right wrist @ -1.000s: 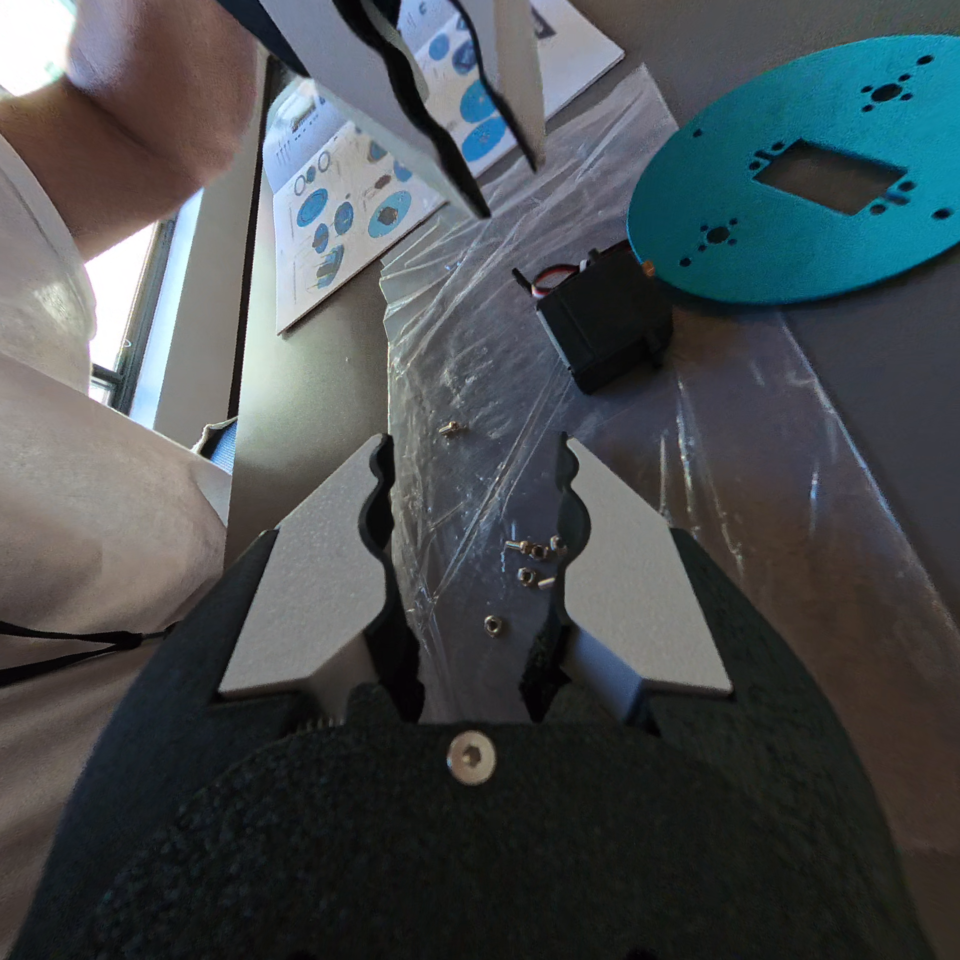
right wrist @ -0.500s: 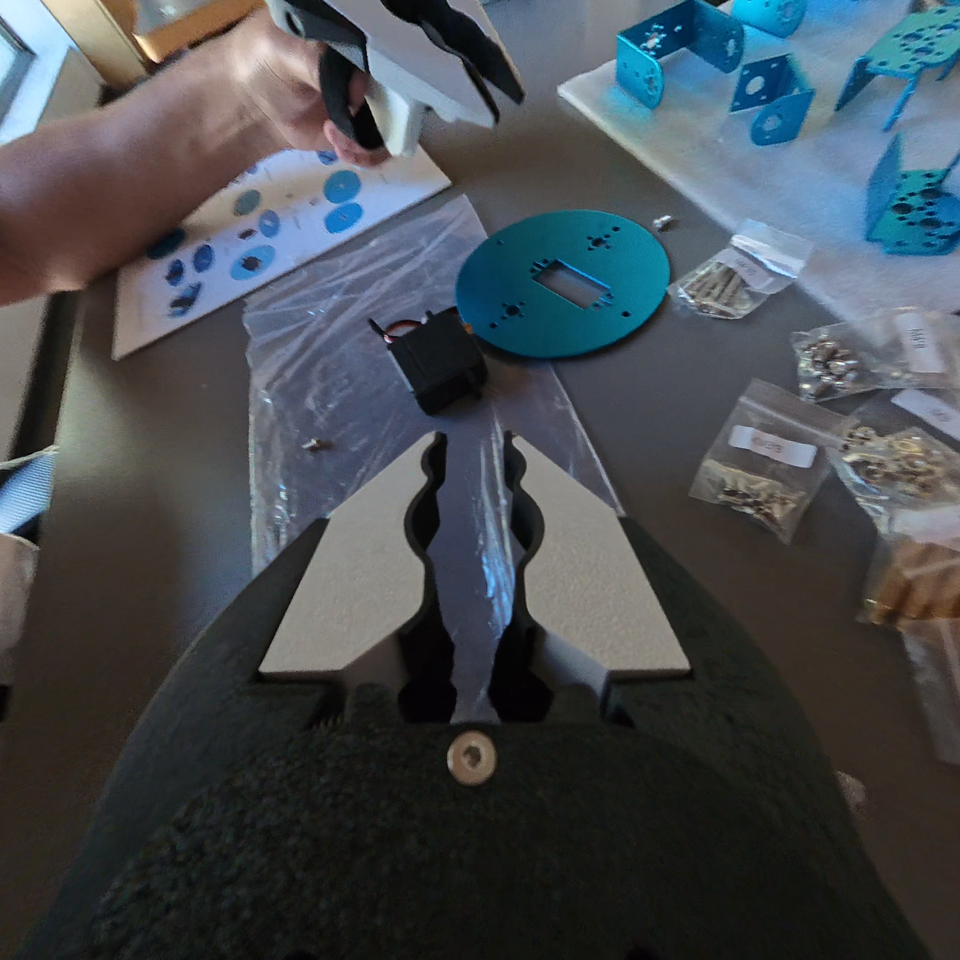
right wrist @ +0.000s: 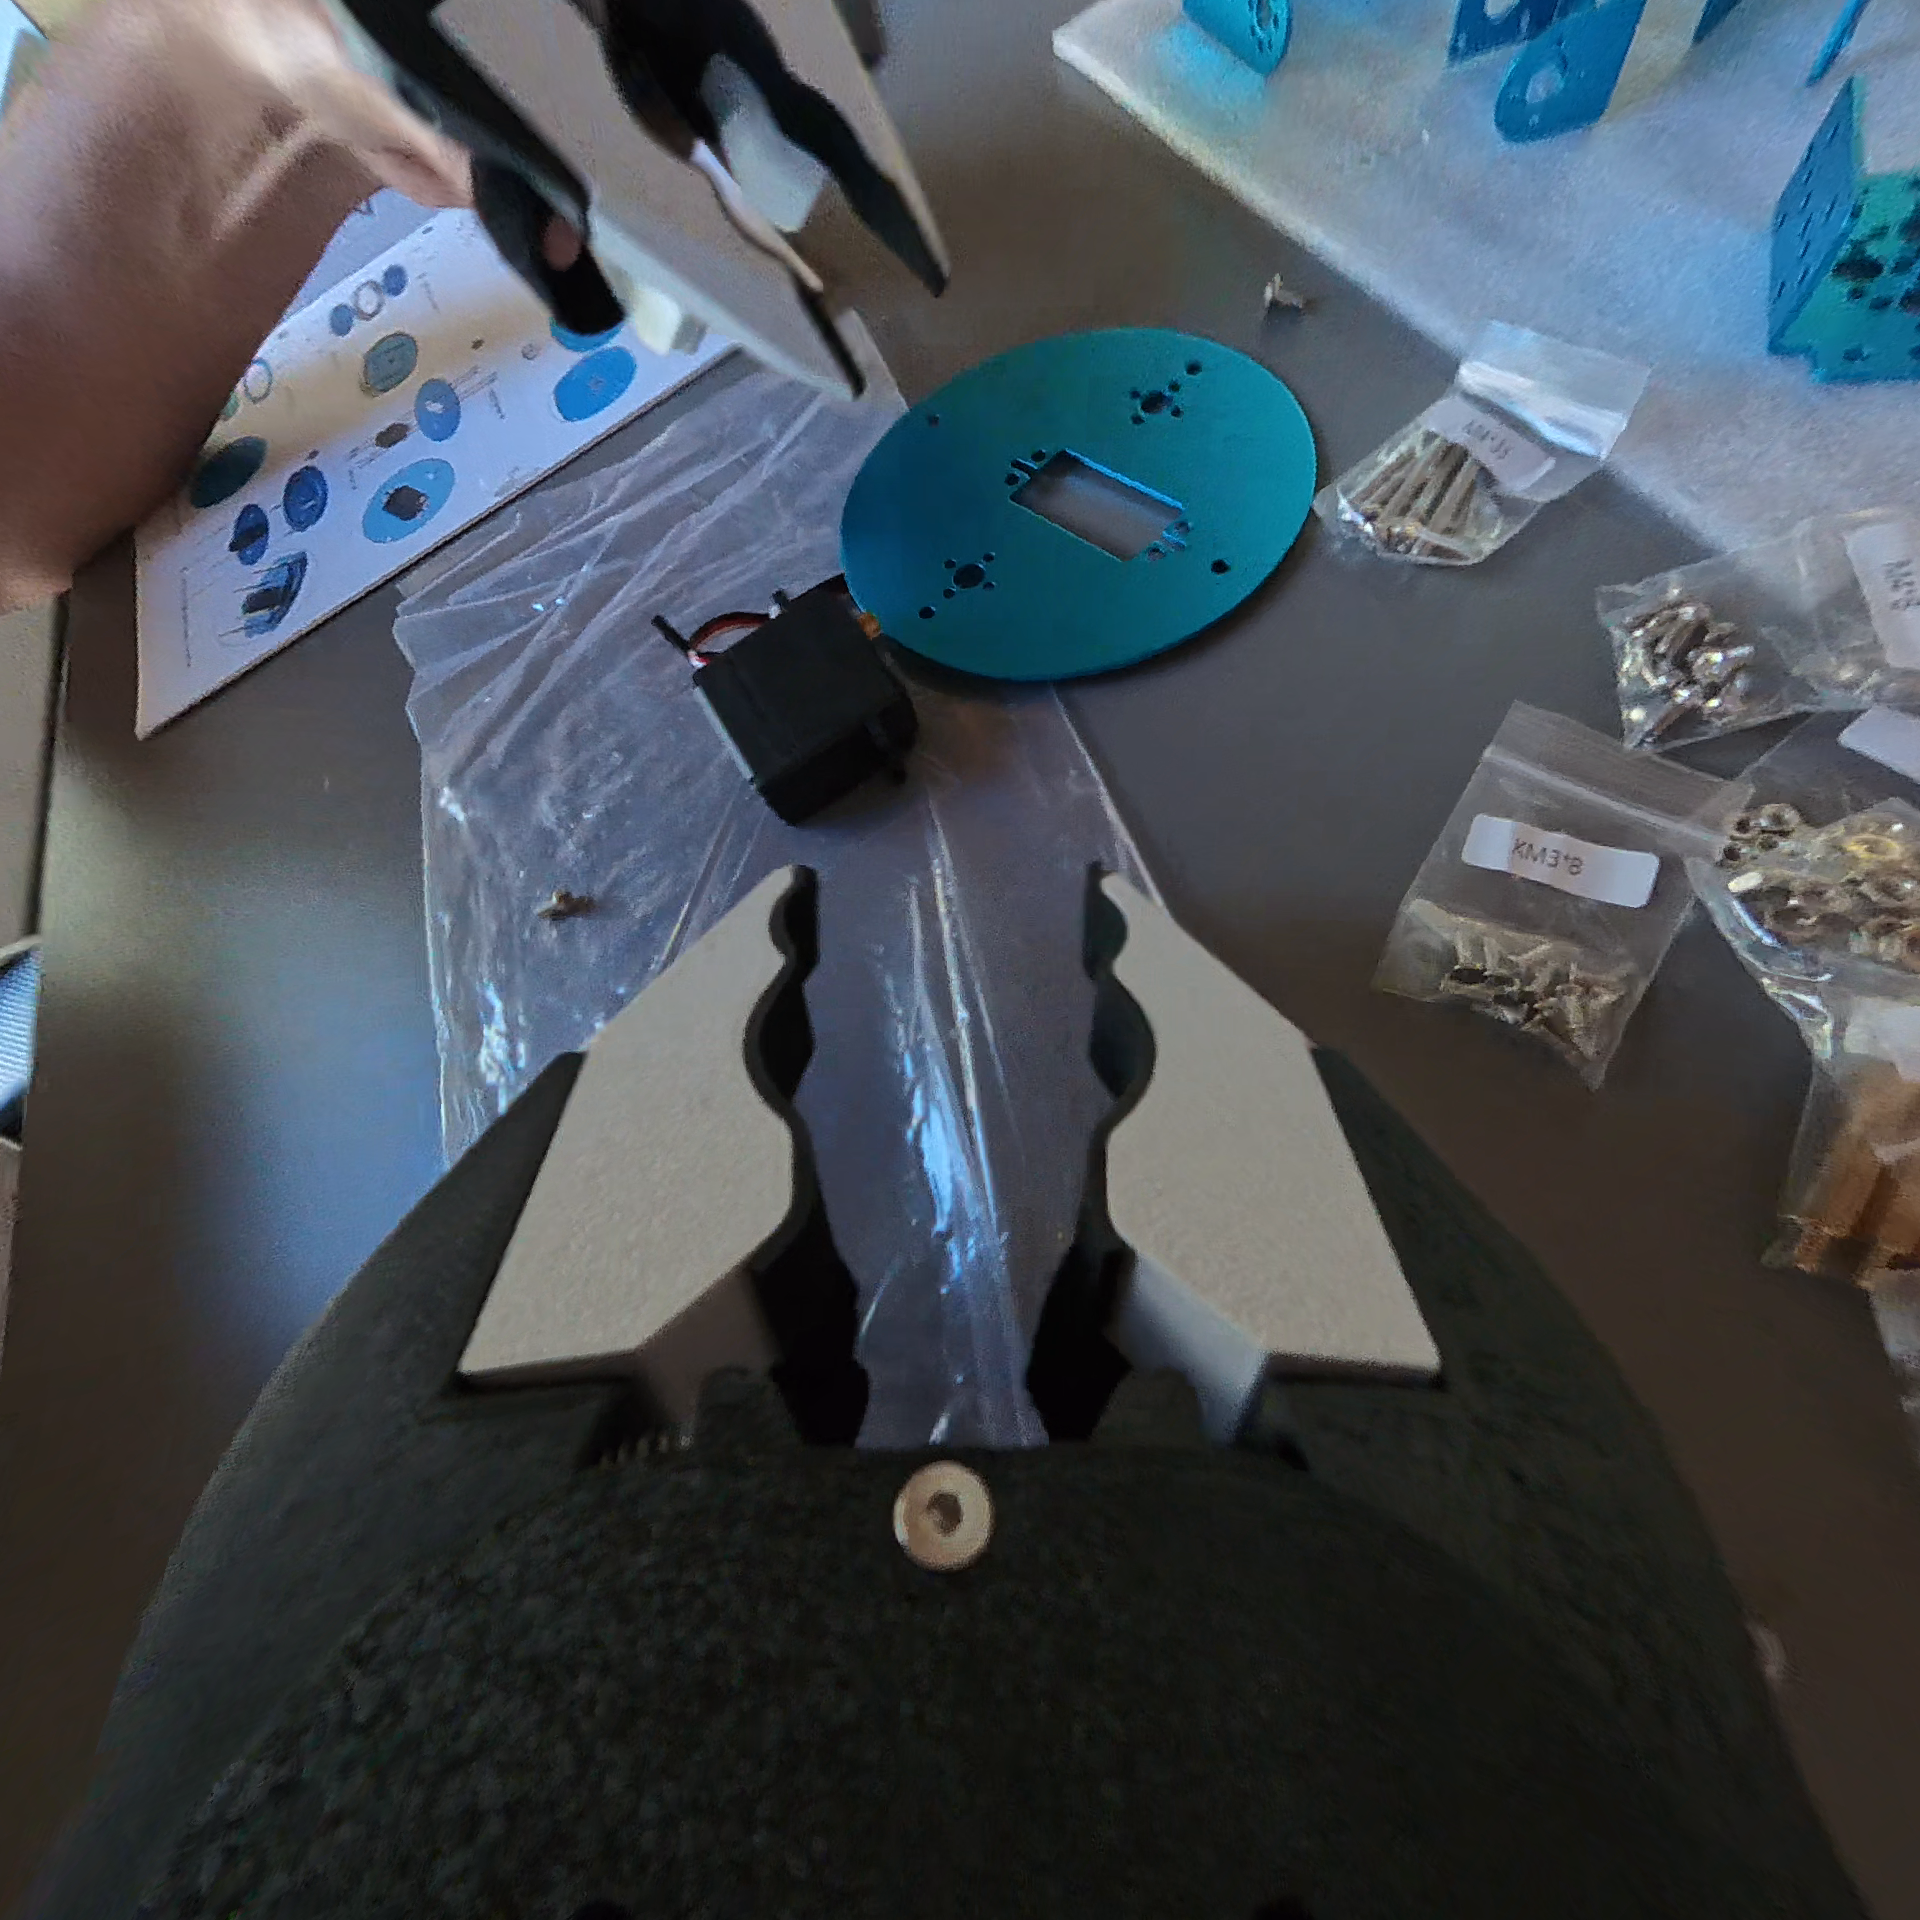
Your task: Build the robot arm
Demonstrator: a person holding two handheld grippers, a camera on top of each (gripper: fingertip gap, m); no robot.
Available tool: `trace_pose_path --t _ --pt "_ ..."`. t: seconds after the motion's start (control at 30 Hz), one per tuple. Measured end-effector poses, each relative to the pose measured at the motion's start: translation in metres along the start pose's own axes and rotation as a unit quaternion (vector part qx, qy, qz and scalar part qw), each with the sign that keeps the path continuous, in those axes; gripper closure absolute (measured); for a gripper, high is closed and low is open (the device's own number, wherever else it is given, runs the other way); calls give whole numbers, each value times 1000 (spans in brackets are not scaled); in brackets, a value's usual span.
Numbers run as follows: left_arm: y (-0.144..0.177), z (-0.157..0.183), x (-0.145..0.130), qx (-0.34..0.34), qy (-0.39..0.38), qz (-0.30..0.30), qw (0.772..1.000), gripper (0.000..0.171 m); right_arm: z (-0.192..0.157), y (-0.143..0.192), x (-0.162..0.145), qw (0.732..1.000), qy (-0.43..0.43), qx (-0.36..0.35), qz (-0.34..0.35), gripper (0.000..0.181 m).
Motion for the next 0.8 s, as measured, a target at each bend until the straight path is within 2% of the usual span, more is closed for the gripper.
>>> trace_pose_path --t 0.07,0.27,0.4,0.5,0.53,0.57,0.63,0.73,0.8 --pt "-6 4 -4 2 -16 -17 1000 139 8 -7 5 998 -52 19 -29 118" --pt "-13 11 -11 -12 -21 -40 999 144 30 -35 35 972 -211 84 -61 111" --pt "-14 12 -13 -25 -14 -35 999 148 40 -49 50 959 -259 98 -61 113" --pt "-14 13 -13 -33 -12 -33 999 150 35 -59 57 944 -292 137 -71 110" --pt "-14 13 -14 -35 -13 -33 999 149 36 -61 59 943 -296 136 -68 113" --pt "-13 12 -14 -37 -12 -33 999 149 39 -61 60 945 -293 131 -69 124" --pt "-12 11 -15 -36 -12 -29 999 149 45 -60 63 947 -291 127 -57 155" --pt "-11 10 -14 -36 -17 -29 999 149 44 -57 67 935 -313 162 -42 180" --pt "-10 10 -14 -34 -19 -31 999 149 38 -54 67 928 -321 186 -43 181"
Point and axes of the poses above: each gripper's, where its closed fingertips meet, y back along the fingers, x out of its top, z = x × y across the jaws, the point moved 4 cm from there along y, back along the fingers, and after that the axes turned 1 degree about z, right-handed, at the moved point
